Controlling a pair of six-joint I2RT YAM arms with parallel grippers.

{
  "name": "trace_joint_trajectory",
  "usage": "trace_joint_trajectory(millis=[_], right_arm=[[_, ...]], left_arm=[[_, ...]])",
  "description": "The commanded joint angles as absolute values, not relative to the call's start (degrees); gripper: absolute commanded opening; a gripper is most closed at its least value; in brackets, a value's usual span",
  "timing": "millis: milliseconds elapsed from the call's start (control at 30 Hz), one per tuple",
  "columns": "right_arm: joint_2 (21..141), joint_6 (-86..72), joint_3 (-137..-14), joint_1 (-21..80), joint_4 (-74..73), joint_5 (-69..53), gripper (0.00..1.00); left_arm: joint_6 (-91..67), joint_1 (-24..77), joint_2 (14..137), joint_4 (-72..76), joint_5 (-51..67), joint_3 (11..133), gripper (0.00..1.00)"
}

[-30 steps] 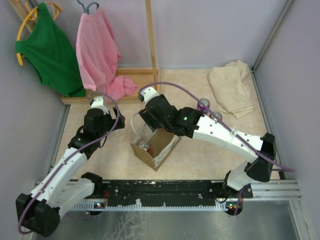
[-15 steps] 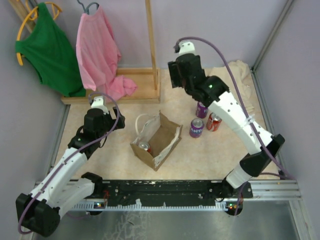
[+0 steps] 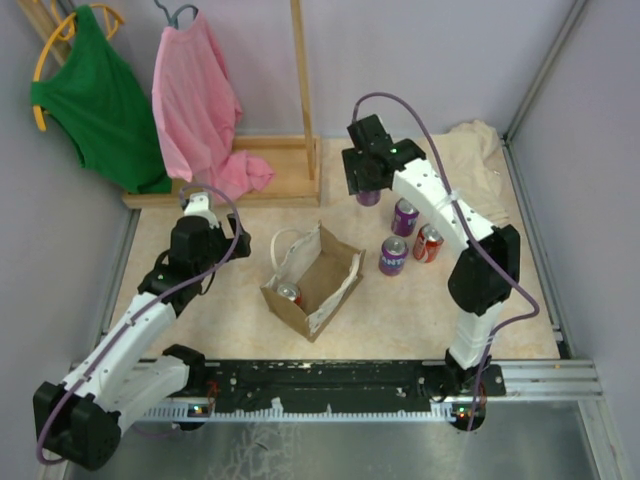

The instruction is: Take the beverage out of the canvas bag

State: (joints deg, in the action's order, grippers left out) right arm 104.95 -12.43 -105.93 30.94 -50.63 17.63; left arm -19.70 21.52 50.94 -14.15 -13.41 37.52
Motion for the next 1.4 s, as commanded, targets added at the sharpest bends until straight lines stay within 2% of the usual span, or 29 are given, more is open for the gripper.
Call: trace_joint_trajectory(millis=[0,600,1200,1233,1300,1367], right_arm=[[102.41,-13.92,-102.14,30.44,-44.54,14.81,0.00],[104.32,-15.81,-89.29,30.15,-36.16,13.02,0.00],[107.32,-16.58,-85.88,29.97,-32.22,14.40,0.01],[107.30,-16.67,-85.78,29.97,-32.39,14.56,0.03],[107.27,-16.70,-85.63,29.97,-32.59,14.67,0.18],[107.34,-16.67,-85.43,29.97,-32.69,14.62,0.42]], left_arm=[[-19.53,21.64,50.84,-12.90,-13.65,37.66,1.00],[-19.61,21.68,51.02,-12.91,-13.38,37.33,1.00],[-19.64,21.71,50.87,-13.36,-13.63,37.18,1.00],[-19.67,21.67,50.84,-13.36,-13.55,37.13,1.00],[-19.69,21.71,50.90,-13.36,-13.62,37.15,1.00],[-19.64,21.71,50.98,-13.27,-13.56,37.17,1.00]])
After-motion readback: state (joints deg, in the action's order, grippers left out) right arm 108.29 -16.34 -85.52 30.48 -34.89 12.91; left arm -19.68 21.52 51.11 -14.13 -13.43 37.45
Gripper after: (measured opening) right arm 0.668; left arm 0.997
